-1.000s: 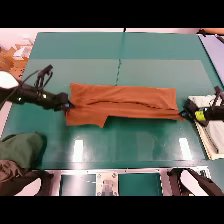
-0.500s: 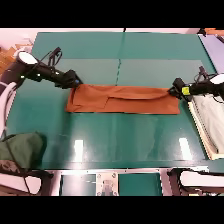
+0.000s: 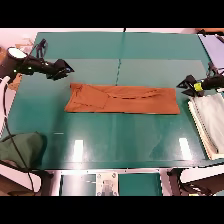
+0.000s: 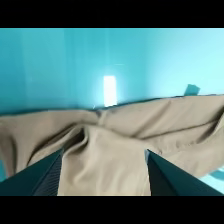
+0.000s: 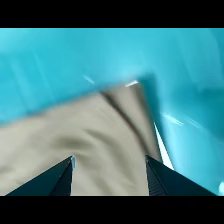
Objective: Fold the shirts.
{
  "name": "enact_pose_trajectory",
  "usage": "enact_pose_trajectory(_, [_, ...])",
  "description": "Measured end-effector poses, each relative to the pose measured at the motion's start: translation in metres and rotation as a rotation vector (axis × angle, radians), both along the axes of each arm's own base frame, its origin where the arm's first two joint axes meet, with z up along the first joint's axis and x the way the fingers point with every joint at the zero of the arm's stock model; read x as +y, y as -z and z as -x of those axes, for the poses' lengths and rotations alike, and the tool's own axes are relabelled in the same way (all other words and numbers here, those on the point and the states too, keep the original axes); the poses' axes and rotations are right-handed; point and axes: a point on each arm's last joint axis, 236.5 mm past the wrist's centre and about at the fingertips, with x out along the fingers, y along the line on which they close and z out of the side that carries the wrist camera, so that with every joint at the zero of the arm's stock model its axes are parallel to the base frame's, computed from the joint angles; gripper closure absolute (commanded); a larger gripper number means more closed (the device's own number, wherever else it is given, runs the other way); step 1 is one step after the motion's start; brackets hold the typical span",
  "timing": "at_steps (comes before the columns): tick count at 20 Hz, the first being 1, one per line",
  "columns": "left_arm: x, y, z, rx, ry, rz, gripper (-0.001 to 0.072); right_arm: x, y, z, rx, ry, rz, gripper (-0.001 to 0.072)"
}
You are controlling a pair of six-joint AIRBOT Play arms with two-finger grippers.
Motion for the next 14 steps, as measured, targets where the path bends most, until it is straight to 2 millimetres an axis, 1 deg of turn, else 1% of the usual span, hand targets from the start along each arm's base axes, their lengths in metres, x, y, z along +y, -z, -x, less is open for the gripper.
enact_pose_trajectory(1, [0.001,0.0,0.006,0.02,0.015,0.003,0.0526,-0.003,0.01,0.007,0.026,-0.023,-0.003,0.0198])
enact_pose_trajectory(2, [0.001,-0.001,0.007,0.025,0.021,0.006,0.0684,-0.005,0.02,0.014,0.048,-0.047,-0.011,0.0198])
enact_pose_trajectory(4, [0.0,0.001,0.014,0.048,0.044,0.007,0.0685,-0.004,0.042,0.022,0.081,-0.089,-0.038,0.0198])
enact_pose_trajectory(6, [-0.002,0.0,0.017,0.054,0.057,0.008,0.0685,0.008,0.054,0.021,0.074,-0.124,-0.114,0.0202])
enact_pose_trajectory(7, [-0.003,0.001,0.018,0.057,0.064,0.007,0.0685,0.014,0.059,0.02,0.067,-0.139,-0.145,0.0217])
enact_pose_trajectory(10, [-0.014,0.001,0.022,0.06,0.09,0.006,0.0685,0.029,0.074,0.014,0.049,-0.172,-0.214,0.0542])
enact_pose_trajectory(11, [-0.022,0.001,0.023,0.058,0.104,0.004,0.0685,0.032,0.076,0.013,0.044,-0.189,-0.219,0.0683])
enact_pose_trajectory(13, [-0.043,0.001,0.025,0.048,0.138,0.001,0.0685,0.037,0.073,0.009,0.03,-0.224,-0.233,0.0696])
enact_pose_trajectory(14, [-0.057,0.003,0.025,0.038,0.155,-0.002,0.0685,0.038,0.067,0.005,0.019,-0.244,-0.235,0.0696])
